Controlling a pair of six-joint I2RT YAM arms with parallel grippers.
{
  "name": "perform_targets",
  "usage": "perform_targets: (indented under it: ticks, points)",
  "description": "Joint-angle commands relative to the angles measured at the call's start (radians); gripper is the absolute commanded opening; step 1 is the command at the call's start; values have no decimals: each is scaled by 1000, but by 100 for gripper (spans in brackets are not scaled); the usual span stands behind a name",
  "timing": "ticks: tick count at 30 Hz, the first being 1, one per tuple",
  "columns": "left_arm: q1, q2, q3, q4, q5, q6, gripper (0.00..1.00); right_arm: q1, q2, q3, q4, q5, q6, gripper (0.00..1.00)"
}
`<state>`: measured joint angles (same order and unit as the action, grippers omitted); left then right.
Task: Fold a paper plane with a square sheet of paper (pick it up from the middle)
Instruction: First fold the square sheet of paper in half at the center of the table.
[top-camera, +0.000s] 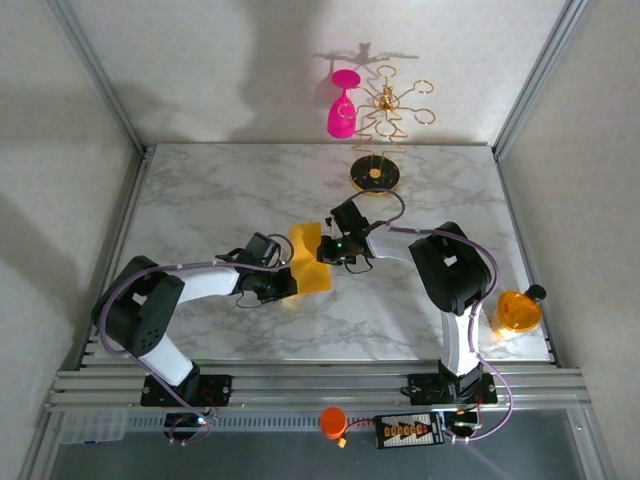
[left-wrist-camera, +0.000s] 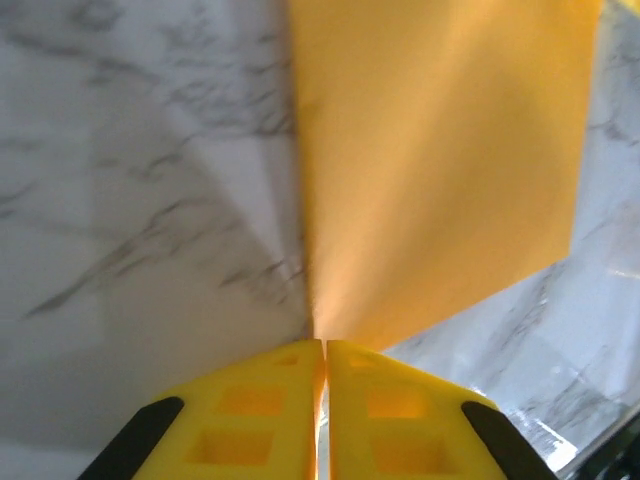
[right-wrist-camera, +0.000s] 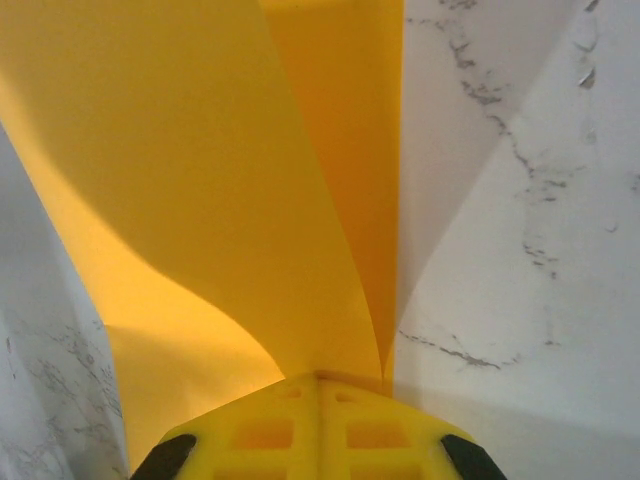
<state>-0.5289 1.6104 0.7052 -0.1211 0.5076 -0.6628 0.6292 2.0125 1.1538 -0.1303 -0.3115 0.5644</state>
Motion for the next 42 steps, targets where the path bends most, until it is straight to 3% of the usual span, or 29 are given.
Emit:
perform_targets:
  ticks: [1, 9, 17, 23, 28, 33, 42]
  points:
    - [-10, -21, 9, -228, -72, 32, 11, -16, 225, -123, -226, 281, -6, 3]
    - [17, -40, 203, -200, -92, 11, 12, -15, 223, -126, -225, 282, -10, 3]
    - [71, 133, 306, -16, -97, -16, 11, -14, 211, -138, -225, 281, -18, 3]
    - [97, 258, 378, 19, -74, 18, 12, -14, 201, -134, -242, 279, -34, 2]
    - [112, 316, 388, 46, -54, 13, 12, -15, 198, -132, -259, 286, -46, 3]
    - [133, 342, 365, 22, -113, -18, 10, -14, 194, -135, -278, 320, -53, 2]
    - [204, 270, 307, -28, -135, 3, 11, -14, 188, -133, -293, 354, -57, 2]
